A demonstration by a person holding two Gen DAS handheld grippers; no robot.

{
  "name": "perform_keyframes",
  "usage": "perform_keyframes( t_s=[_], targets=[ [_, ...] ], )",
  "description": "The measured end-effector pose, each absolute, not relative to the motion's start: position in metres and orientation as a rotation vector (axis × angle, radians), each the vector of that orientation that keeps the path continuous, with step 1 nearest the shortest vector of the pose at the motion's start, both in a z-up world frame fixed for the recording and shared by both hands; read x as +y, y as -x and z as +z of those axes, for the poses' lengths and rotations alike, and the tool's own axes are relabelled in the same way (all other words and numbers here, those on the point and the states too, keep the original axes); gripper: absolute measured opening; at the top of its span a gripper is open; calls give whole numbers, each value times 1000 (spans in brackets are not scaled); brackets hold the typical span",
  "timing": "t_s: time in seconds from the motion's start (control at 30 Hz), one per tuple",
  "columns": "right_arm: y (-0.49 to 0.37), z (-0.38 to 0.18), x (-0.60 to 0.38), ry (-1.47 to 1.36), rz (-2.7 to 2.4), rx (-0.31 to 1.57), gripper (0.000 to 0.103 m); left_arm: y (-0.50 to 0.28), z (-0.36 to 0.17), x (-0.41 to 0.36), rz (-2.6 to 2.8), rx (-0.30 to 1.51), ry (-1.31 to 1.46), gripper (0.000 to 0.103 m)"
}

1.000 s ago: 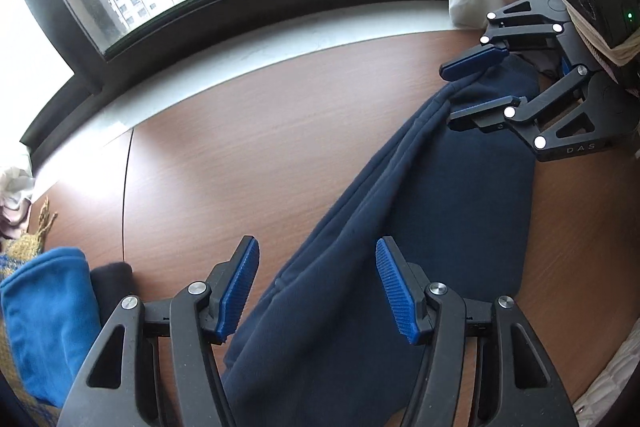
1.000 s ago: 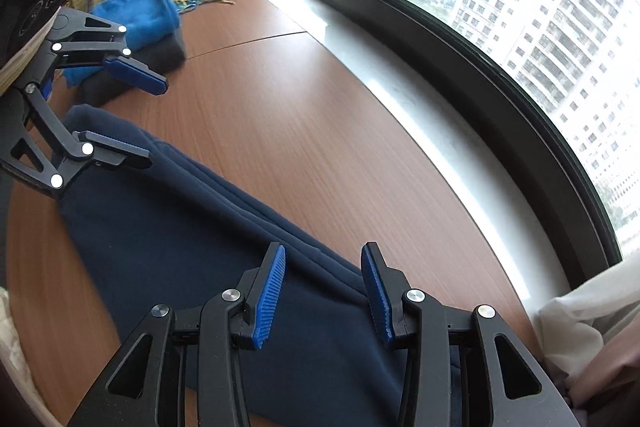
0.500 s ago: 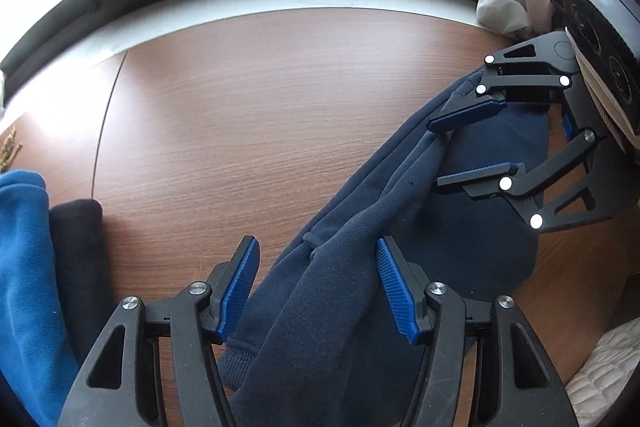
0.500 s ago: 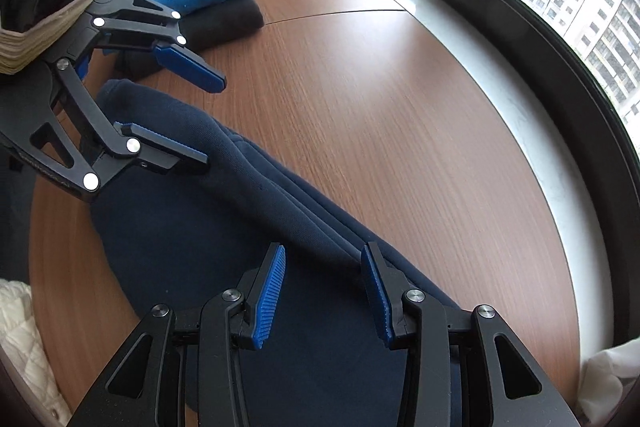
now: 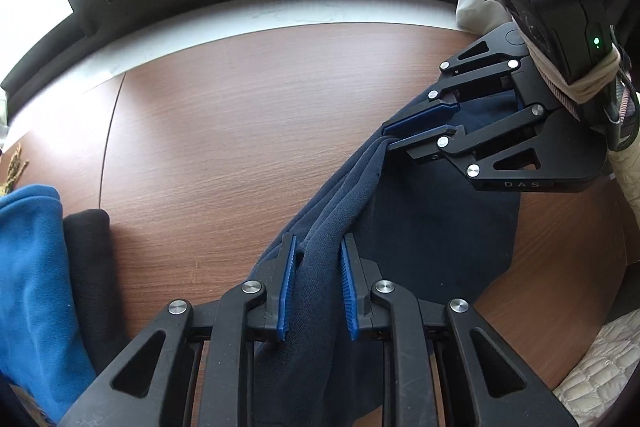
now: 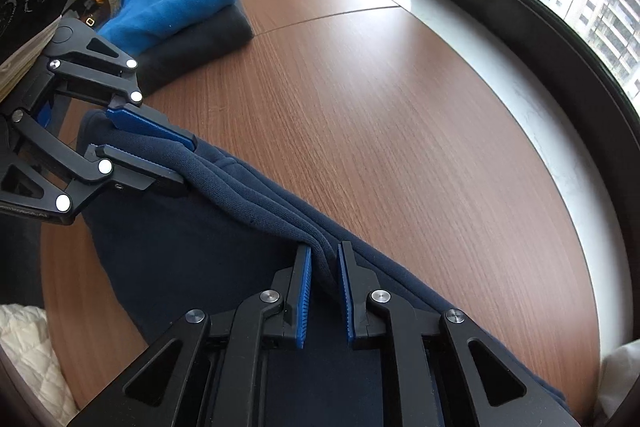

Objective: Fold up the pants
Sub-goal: 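Open both grippers and release the folded edge onto the pants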

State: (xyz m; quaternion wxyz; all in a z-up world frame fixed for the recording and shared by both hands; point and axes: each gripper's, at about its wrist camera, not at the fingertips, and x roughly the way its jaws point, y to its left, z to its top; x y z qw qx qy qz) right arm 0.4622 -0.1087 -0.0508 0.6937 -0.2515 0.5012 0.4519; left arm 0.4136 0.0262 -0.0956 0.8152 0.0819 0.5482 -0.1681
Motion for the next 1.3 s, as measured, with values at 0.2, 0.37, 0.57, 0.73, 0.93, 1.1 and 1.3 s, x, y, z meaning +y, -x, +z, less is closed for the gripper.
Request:
perform_keyframes(
  t_s=[0.2, 0.37, 0.57, 0.73, 0.93, 1.1, 1.3],
  targets=[
    [-473, -55, -106, 581, 950, 1115, 14, -435, -118, 31, -266, 1212, -192, 34],
    [-475, -81, -100, 593, 934, 1166, 15, -426, -126, 49, -255, 1186, -172, 46],
    [-481, -82, -95, 575, 937, 1186, 15, -423, -128, 64, -260, 1182, -118, 50],
    [-480, -79, -93, 595, 925, 1175, 22, -416, -92, 74, -192, 1102, -168, 49],
    [-457, -41, -90, 628, 908, 1060, 28, -385, -56, 81, -87, 1010, -243, 49],
    [-446, -17, -87, 559, 858, 1004, 28, -348, -47, 91, -76, 982, -192, 49],
    [-412, 13, -99, 425, 834, 907, 28, -308, -40, 72, -65, 901, -105, 49]
  ],
)
